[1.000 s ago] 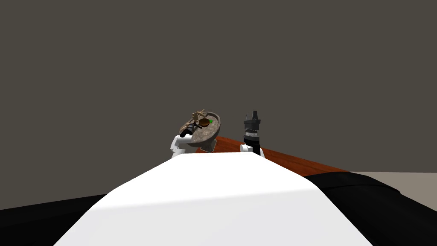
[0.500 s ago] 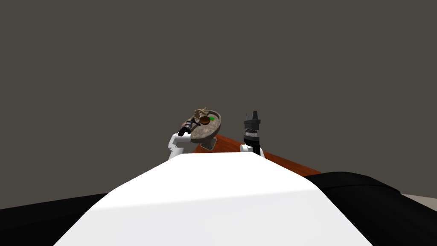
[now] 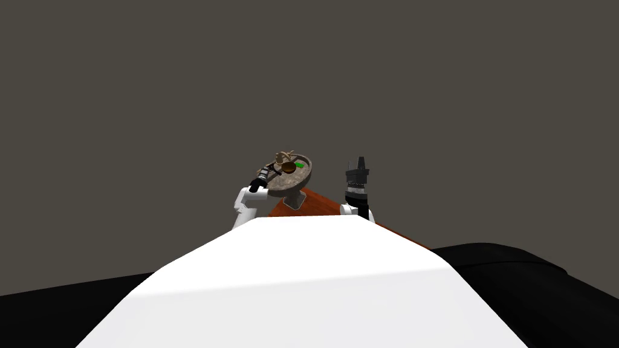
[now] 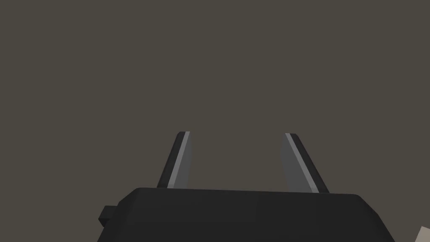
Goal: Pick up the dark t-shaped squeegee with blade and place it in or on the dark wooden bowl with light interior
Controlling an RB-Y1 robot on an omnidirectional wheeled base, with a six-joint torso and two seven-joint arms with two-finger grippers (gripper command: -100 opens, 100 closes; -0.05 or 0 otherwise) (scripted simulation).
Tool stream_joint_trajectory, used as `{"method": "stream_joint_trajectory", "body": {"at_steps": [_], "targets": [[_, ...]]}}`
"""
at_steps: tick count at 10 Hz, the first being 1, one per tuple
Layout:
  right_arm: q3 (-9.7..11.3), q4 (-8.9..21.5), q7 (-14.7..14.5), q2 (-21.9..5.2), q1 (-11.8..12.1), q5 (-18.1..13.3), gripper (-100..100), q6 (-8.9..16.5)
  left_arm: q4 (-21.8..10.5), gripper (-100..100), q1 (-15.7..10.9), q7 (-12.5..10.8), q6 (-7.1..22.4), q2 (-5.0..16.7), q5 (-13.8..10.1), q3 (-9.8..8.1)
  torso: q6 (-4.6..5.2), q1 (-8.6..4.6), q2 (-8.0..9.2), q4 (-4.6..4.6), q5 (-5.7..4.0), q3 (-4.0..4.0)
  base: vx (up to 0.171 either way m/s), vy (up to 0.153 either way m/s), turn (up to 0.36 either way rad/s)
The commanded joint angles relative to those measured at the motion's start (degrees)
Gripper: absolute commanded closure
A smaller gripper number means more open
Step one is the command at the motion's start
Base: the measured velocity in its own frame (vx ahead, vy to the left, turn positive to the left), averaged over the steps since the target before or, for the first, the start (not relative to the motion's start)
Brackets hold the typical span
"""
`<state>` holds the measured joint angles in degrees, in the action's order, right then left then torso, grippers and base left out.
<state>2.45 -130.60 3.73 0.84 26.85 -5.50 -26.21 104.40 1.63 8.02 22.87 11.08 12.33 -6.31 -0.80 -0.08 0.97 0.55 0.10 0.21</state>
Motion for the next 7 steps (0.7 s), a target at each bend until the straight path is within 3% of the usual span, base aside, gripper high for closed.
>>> {"method": "stream_joint_trajectory", "body": {"at_steps": [1, 4, 7], "targets": [[0.00, 0.00, 0.00, 0.00, 0.00, 0.00, 0, 0.00, 0.07, 100, -0.09, 2.29, -2.16, 0.96, 1.48, -0.36, 0.00, 0.00, 0.00, 0.00, 0.00, 0.00, -0.055, -0.179, 0.230], [0.00, 0.00, 0.00, 0.00, 0.00, 0.00, 0, 0.00, -0.27, 100, -0.14, 4.45, -4.76, 1.62, 2.80, -1.06, 0.01, -0.09, -0.14, 0.06, -0.01, -0.10, -0.023, -0.209, 0.195], [0.00, 0.00, 0.00, -0.01, 0.01, 0.00, 0, 0.00, -1.11, 100, -0.22, 6.12, -7.81, 1.68, 3.63, -2.06, 0.02, 0.10, -0.43, 0.11, 0.02, -0.26, 0.031, -0.158, 0.141]]}}
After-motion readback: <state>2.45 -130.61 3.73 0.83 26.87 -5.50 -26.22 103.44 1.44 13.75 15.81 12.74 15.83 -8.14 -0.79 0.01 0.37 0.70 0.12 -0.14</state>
